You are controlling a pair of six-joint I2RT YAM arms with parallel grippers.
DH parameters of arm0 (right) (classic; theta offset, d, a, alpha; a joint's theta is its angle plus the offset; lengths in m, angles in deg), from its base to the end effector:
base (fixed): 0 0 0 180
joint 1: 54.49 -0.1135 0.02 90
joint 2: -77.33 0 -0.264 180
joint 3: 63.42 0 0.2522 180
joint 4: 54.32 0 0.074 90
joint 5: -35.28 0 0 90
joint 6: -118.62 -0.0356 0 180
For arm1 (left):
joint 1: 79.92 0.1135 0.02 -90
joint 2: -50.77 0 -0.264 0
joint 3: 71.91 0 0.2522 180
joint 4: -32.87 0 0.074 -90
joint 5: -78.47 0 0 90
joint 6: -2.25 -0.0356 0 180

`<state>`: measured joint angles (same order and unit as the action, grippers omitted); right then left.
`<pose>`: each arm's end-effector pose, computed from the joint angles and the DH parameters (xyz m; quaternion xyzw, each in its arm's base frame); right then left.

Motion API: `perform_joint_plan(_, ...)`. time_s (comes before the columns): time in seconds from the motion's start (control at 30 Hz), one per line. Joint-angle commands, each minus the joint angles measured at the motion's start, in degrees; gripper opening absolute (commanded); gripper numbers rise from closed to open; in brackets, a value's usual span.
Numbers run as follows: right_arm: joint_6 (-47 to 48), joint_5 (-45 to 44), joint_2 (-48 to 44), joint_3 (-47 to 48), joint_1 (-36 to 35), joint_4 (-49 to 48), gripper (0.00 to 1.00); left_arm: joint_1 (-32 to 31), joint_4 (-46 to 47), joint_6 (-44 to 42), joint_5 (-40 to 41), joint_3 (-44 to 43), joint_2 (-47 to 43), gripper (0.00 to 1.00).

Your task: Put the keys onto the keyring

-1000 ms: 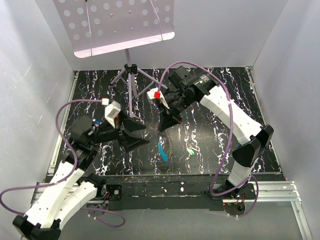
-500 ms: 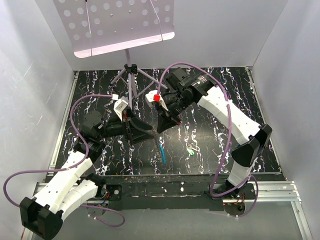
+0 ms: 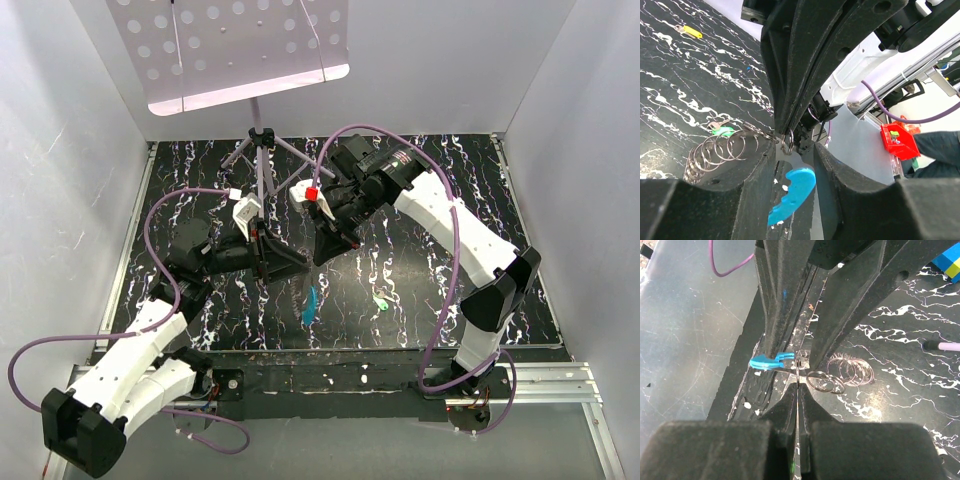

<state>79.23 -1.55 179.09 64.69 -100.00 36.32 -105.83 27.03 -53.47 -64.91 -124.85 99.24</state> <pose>0.2188 0.2633 0.3980 -0.7151 0.5086 0.4270 0.2182 0.1599 -0.1094 0.3285 0.2663 0.6605 -0.5910 0.3789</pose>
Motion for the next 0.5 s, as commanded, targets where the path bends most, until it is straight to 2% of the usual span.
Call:
perform_joint_plan(0.0, -1.3, 2.8, 0.3, 2.7, -0.3, 8.0, 0.01, 0.2, -0.1, -0.7, -0.2, -2.3, 0.2, 0.34)
perform_joint_plan(0.33, -2.0, 3.1, 0.5, 2.6, -0.4, 7.7, 0.01, 0.2, -0.3, -1.1, -0.1, -2.8, 1.1, 0.31)
perform_joint_plan(0.47, -2.1, 2.9, 0.6, 2.5, -0.4, 7.6, 0.01, 0.2, -1.9, -2.0, -0.1, -3.1, 1.2, 0.25)
